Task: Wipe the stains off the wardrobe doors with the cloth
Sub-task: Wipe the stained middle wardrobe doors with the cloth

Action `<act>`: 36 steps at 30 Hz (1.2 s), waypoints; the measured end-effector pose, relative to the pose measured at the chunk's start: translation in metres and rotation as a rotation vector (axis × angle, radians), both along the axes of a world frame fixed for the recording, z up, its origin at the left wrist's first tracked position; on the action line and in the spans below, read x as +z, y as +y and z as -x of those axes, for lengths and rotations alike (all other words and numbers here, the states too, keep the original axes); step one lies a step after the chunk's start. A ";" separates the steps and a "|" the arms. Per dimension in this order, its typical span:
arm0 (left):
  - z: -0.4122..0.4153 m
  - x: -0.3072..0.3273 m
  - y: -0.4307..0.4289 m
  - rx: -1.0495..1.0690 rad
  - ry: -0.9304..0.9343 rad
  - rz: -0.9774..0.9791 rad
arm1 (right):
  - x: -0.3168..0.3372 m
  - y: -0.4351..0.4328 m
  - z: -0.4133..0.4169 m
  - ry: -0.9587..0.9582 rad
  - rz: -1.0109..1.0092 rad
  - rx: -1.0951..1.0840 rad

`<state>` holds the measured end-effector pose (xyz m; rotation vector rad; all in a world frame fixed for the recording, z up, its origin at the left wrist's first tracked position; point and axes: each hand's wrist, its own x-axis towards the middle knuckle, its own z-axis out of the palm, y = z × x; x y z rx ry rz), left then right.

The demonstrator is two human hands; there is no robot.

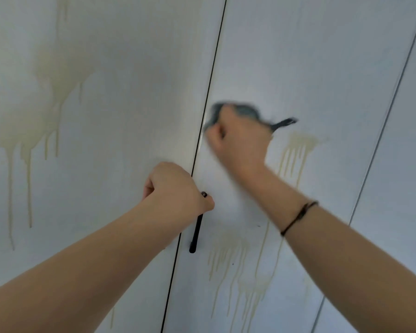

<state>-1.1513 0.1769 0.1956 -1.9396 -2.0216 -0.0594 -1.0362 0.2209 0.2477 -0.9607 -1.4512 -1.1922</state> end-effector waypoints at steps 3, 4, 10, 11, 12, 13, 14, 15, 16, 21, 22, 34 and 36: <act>-0.002 -0.004 -0.005 -0.001 -0.002 -0.002 | -0.068 -0.003 -0.004 -0.314 0.121 0.162; -0.002 -0.006 -0.007 0.009 -0.011 0.000 | -0.069 -0.005 -0.011 -0.393 0.145 0.178; -0.003 -0.006 -0.002 0.080 -0.025 0.023 | 0.081 -0.019 -0.069 0.001 -0.028 -0.085; -0.003 -0.004 0.001 0.082 -0.038 0.019 | 0.105 -0.022 -0.080 0.121 -0.017 -0.084; -0.003 -0.002 0.003 0.081 -0.054 0.017 | 0.118 -0.021 -0.088 0.188 -0.011 -0.070; 0.000 -0.001 0.005 0.078 -0.062 0.016 | 0.120 -0.018 -0.088 0.223 -0.025 -0.069; 0.001 0.001 0.006 0.080 -0.063 0.027 | 0.113 -0.014 -0.086 0.239 -0.031 -0.080; 0.000 0.002 0.006 0.091 -0.061 0.051 | 0.098 -0.010 -0.084 0.230 -0.051 -0.091; 0.000 0.004 0.006 0.104 -0.058 0.077 | 0.078 -0.005 -0.080 0.188 -0.061 -0.086; -0.007 0.010 -0.001 0.144 -0.074 0.120 | -0.023 -0.009 -0.087 -0.374 0.014 0.073; -0.007 0.009 -0.004 0.147 -0.086 0.121 | -0.029 -0.008 -0.092 -0.538 0.038 0.118; -0.009 0.012 -0.002 0.194 -0.131 0.160 | 0.097 -0.012 -0.124 0.117 -0.059 -0.070; -0.010 0.015 -0.004 0.215 -0.136 0.180 | 0.044 -0.007 -0.111 -0.069 -0.092 0.012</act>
